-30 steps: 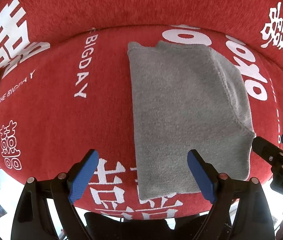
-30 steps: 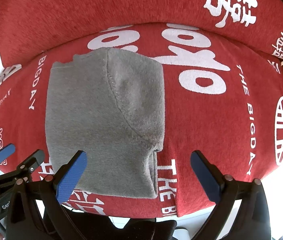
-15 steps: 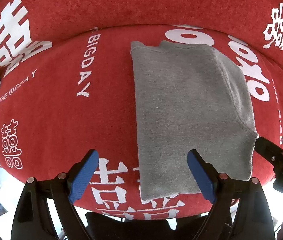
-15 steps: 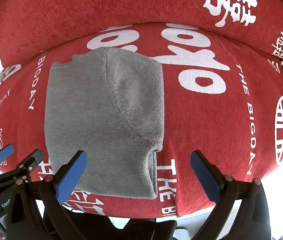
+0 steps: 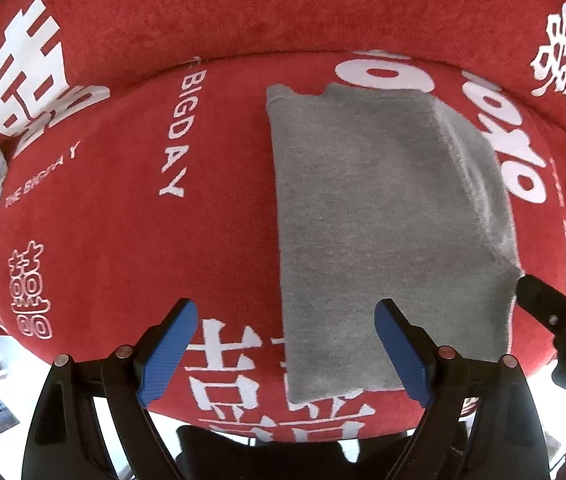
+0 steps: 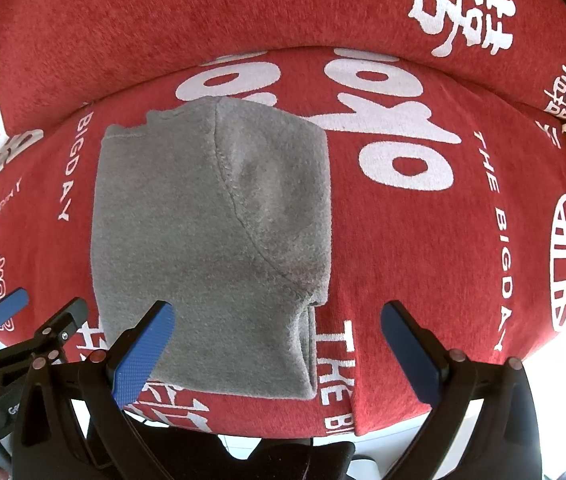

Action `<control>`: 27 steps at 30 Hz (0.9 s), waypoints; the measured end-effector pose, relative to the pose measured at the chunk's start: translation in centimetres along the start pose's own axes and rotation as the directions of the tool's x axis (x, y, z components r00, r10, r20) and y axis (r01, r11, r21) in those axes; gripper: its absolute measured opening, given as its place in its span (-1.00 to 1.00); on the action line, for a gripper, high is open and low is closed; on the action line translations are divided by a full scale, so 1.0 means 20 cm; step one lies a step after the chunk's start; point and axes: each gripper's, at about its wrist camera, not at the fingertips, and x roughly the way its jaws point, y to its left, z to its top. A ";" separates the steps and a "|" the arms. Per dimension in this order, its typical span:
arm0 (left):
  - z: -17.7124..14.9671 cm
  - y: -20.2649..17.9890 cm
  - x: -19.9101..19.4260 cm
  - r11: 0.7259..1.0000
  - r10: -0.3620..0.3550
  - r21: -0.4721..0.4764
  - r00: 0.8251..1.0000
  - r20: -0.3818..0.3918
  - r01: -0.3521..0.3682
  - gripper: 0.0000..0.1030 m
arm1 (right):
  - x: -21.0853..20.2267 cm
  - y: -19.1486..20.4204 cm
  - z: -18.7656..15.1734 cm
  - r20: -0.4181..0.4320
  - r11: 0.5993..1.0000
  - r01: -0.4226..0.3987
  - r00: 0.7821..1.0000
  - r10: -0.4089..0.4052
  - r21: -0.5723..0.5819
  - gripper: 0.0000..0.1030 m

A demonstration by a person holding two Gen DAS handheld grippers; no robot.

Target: Fold small clothes

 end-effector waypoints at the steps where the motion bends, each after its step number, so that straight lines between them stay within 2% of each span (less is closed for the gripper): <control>1: 0.00 0.00 0.00 1.000 0.005 0.003 1.000 0.000 -0.005 0.76 | 0.00 0.00 0.00 0.000 1.000 0.000 1.000 0.000 0.000 0.99; 27: 0.02 0.01 0.03 1.000 -0.020 -0.021 1.000 -0.001 0.020 0.77 | 0.02 0.02 0.01 -0.010 1.000 -0.001 1.000 0.001 -0.004 0.99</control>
